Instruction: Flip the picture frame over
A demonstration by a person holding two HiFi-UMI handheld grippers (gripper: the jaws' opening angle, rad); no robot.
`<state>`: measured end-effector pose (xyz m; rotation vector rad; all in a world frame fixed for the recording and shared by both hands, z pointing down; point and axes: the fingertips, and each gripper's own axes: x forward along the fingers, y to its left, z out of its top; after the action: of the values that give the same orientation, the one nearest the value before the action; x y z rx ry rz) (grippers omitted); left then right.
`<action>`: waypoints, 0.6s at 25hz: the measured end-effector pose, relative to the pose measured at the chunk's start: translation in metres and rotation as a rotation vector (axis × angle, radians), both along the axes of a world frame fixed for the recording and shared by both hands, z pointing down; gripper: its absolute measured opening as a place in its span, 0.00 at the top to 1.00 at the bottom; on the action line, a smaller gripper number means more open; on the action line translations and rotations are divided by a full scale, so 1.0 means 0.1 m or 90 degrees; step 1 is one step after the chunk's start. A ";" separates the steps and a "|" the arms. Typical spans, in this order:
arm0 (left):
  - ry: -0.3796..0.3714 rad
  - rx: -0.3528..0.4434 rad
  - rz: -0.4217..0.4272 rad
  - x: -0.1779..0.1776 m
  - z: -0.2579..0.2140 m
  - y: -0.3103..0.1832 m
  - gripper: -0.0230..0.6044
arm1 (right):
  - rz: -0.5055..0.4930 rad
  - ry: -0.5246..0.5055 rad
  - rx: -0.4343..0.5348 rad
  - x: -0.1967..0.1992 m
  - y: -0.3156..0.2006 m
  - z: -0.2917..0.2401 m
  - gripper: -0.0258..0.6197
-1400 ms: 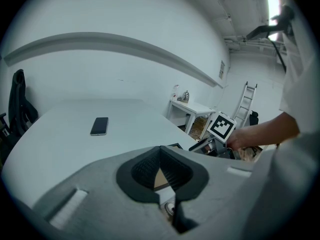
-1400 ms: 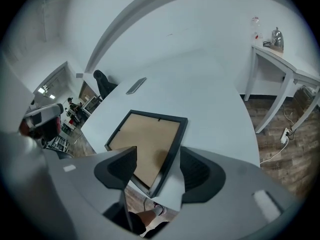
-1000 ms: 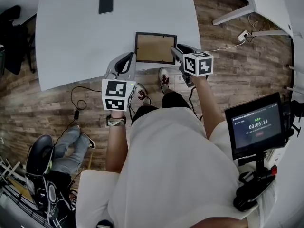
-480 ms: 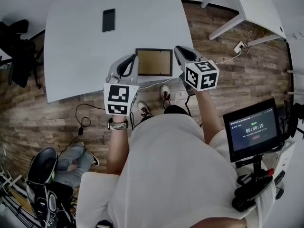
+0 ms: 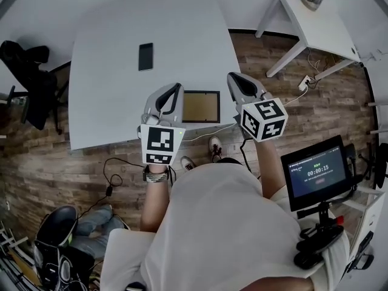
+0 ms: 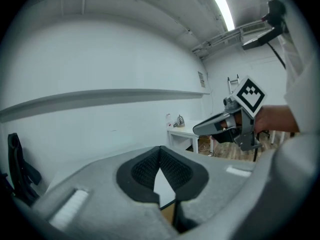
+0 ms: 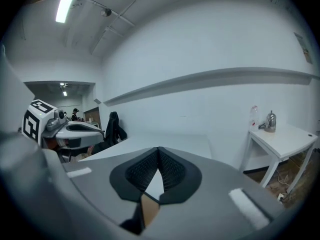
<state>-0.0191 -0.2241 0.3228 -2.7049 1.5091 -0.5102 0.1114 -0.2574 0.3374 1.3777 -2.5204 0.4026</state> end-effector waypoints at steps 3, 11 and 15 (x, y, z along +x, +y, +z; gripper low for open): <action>0.003 0.038 -0.005 -0.03 -0.25 -0.02 0.96 | -0.012 -0.005 0.051 -0.06 -0.01 -0.32 0.95; 0.006 0.093 -0.012 -0.05 -0.59 -0.01 0.96 | -0.032 -0.029 0.104 -0.16 0.04 -0.74 0.96; 0.030 0.119 -0.006 -0.07 -0.82 -0.03 0.96 | -0.037 -0.036 0.127 -0.19 0.03 -0.93 0.96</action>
<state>-0.0259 -0.2267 0.2406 -2.5854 1.4980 -0.2914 0.0921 -0.2542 0.2446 1.3741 -2.7021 0.1859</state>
